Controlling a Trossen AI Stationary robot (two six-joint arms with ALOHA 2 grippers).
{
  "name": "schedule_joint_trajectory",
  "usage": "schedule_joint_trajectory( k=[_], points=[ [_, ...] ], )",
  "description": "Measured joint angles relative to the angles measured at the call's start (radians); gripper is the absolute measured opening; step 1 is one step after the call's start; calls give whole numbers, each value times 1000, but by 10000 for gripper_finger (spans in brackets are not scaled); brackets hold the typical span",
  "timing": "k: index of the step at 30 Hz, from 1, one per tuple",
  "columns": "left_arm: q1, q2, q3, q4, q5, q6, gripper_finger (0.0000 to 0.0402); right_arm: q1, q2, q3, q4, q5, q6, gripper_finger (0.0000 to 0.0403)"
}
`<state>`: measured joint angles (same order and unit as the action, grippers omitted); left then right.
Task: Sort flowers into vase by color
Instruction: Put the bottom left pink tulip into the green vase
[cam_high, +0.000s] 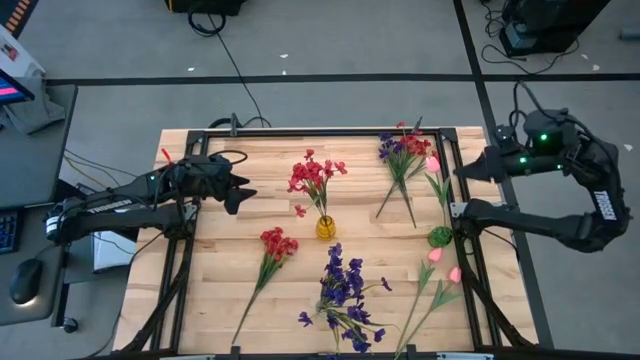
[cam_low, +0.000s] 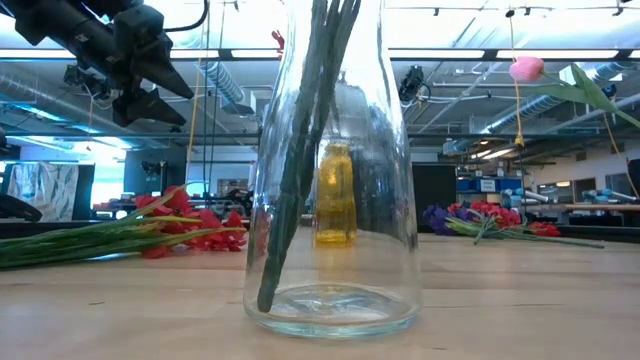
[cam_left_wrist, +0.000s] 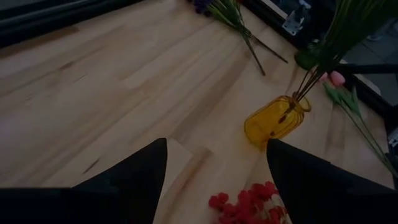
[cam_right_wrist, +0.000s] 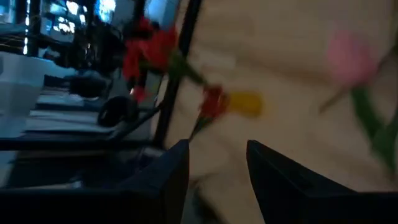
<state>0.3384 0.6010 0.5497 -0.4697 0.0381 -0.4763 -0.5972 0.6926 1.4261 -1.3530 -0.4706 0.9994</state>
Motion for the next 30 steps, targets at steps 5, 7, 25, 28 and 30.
schedule_joint_trajectory(
  k=[5, 7, 25, 28, 30],
  points=[
    [0, 0, 0, -11, -5, 0, 279, 40, 0, -1, -32, -81, 176, 171],
    [0, 0, 0, -30, -7, 0, 279, 57, 0, -1, -24, -120, 242, 170],
    [0, 0, 0, -96, -8, 34, 279, 460, 199, -2, -2, -126, 403, 170],
    [0, 0, 0, -108, -8, 55, 279, 589, 208, -2, 2, -76, 526, 170],
    [0, 0, 0, -116, -8, 64, 279, 678, 212, -2, 20, -16, 627, 170]
  ],
)
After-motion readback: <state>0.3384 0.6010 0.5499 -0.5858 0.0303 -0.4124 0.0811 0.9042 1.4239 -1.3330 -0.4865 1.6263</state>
